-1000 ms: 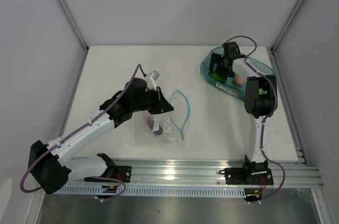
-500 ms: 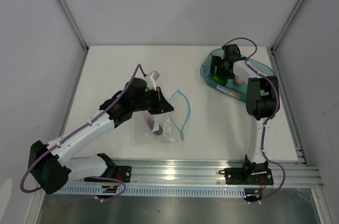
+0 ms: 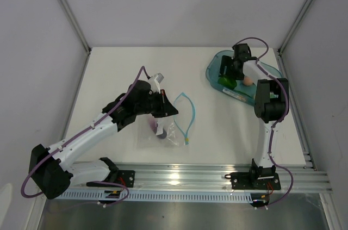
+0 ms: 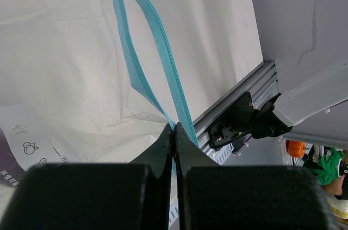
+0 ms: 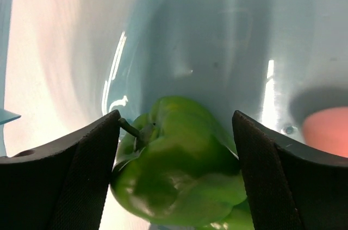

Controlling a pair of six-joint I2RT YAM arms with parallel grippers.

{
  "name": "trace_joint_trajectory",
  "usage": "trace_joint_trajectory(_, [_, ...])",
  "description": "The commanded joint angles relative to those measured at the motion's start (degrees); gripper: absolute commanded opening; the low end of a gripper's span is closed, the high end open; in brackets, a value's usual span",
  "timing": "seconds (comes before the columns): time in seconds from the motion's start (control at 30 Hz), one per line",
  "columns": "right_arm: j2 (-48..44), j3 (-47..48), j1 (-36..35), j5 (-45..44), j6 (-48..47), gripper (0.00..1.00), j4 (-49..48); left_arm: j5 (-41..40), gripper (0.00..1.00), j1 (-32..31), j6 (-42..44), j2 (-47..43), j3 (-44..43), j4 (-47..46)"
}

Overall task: Place the food in the zip-top bag and seal the zipper
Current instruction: Pick up the fake vegetable from the bin.

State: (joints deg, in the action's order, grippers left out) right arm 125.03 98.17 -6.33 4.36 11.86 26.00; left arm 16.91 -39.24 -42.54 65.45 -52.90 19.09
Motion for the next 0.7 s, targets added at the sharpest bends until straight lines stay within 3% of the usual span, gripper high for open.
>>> trace_joint_trajectory(0.0, [-0.4, 3.3, 1.5, -0.5, 0.4, 0.16, 2.0, 0.4, 0.01, 0.5, -0.3, -1.4, -0.1, -0.5])
trace_joint_trajectory(0.13, [-0.2, 6.1, 2.2, -0.7, 0.7, 0.03, 3.6, 0.2, 0.01, 0.6, -0.3, -1.6, 0.3, -1.0])
trace_joint_trajectory(0.2, [-0.9, 6.4, 2.3, -1.1, 0.8, 0.06, 3.5, 0.6, 0.01, 0.6, -0.3, -1.2, 0.3, -1.1])
trace_joint_trajectory(0.23, [-1.8, 6.2, 2.5, -1.3, 0.7, 0.11, 3.4, 0.8, 0.01, 0.6, -0.2, -1.1, 0.3, -1.1])
trace_joint_trajectory(0.27, [-2.2, 6.2, 2.5, -1.3, 0.7, 0.25, 3.3, 0.8, 0.01, 0.5, -0.3, -1.0, 0.3, -1.2])
trace_joint_trajectory(0.37, [-3.7, 6.6, 2.5, -1.8, 0.7, 0.51, 4.5, 0.8, 0.0, 0.6, -0.2, -1.1, 0.3, -1.4])
trace_joint_trajectory(0.5, [-6.8, 4.9, 2.5, -2.3, 0.5, 0.56, 4.5, 1.0, 0.01, 0.7, -0.2, -1.6, 0.9, -1.8])
trace_joint_trajectory(0.67, [-8.4, 5.8, 2.5, -3.0, -0.1, 0.73, 7.7, 1.7, 0.0, 0.8, -0.1, -1.8, 1.2, -2.1])
